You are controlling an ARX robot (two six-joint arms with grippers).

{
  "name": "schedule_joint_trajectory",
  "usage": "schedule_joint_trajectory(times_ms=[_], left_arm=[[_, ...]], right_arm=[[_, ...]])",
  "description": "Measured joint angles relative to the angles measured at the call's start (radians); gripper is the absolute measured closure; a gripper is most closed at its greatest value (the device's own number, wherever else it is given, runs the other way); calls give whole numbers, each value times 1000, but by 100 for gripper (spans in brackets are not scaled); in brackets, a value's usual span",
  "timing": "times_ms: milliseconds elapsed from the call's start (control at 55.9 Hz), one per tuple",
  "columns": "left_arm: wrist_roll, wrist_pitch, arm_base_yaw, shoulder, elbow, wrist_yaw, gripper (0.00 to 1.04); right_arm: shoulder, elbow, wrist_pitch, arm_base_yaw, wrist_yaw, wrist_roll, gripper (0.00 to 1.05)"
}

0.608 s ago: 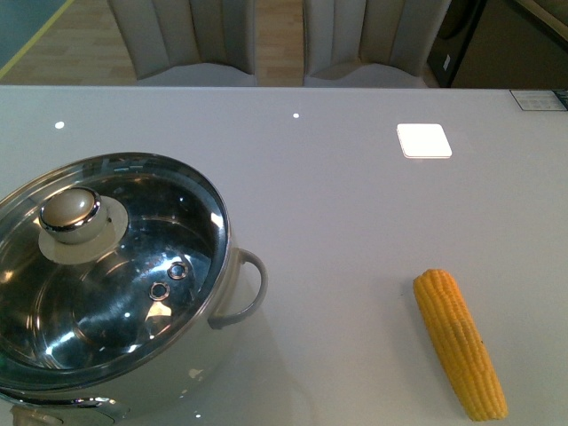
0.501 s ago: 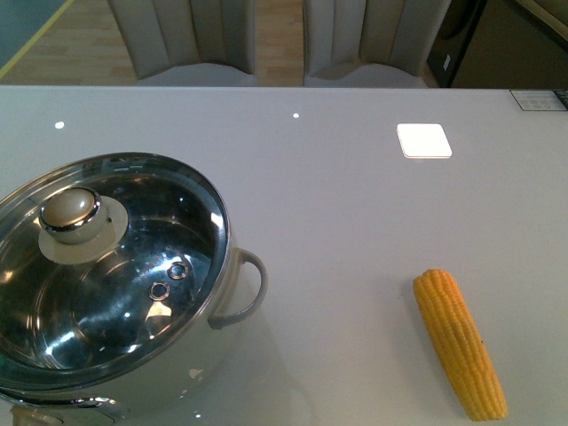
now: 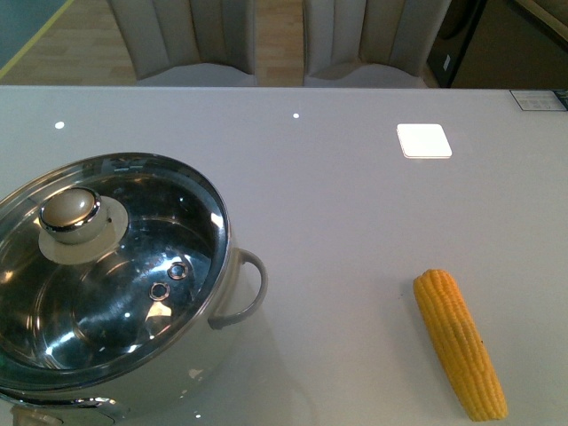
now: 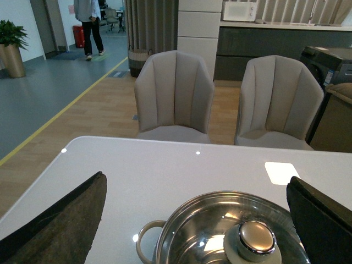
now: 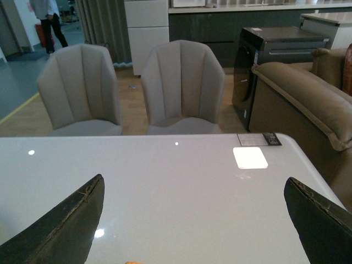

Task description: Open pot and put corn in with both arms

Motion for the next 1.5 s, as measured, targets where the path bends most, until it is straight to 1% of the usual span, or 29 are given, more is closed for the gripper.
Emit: schedule_joint_trajectory(times_ms=[18, 36, 54, 72, 89, 107, 161, 215, 286, 376, 519, 769, 912, 1002, 1270, 1503], left_arm=[[-3, -2, -1, 2, 1, -7, 7], [-15, -35, -13, 16, 11, -53, 7], [-43, -97, -35, 41, 35, -121, 7], [-49, -132, -48, 60, 48, -138, 7], [-76, -195, -72, 101, 76, -223, 7], [-103, -252, -93, 145, 100, -285, 7], [-138, -351, -124, 227, 138, -375, 7], [-155, -383, -136, 270, 149, -401, 7], [-172, -377, -149, 333, 171, -393, 7], [-171, -286, -160, 430, 211, -380, 7], [-156, -68, -190, 642, 260, -377, 7], [-175, 430, -304, 1194, 317, -412, 7], [-192, 562, -349, 1351, 341, -401, 7], [-206, 649, -362, 1439, 344, -389, 7], [-232, 908, -359, 1695, 345, -369, 7], [-253, 1033, -364, 1837, 356, -373, 7]], right_arm=[[0, 0, 0, 0, 0, 0, 9], [0, 0, 0, 0, 0, 0, 9], [0, 0, 0, 0, -1, 0, 9], [0, 0, 0, 0, 0, 0, 9], [0, 0, 0, 0, 0, 0, 9], [0, 0, 0, 0, 1, 0, 9], [-1, 0, 0, 0, 0, 0, 9], [-1, 0, 0, 0, 1, 0, 9], [-1, 0, 0, 0, -1, 0, 9], [-1, 0, 0, 0, 0, 0, 9], [-1, 0, 0, 0, 0, 0, 9], [-1, 0, 0, 0, 0, 0, 9], [-1, 0, 0, 0, 0, 0, 9], [-1, 0, 0, 0, 0, 0, 9], [-1, 0, 0, 0, 0, 0, 9], [-1, 0, 0, 0, 0, 0, 9]])
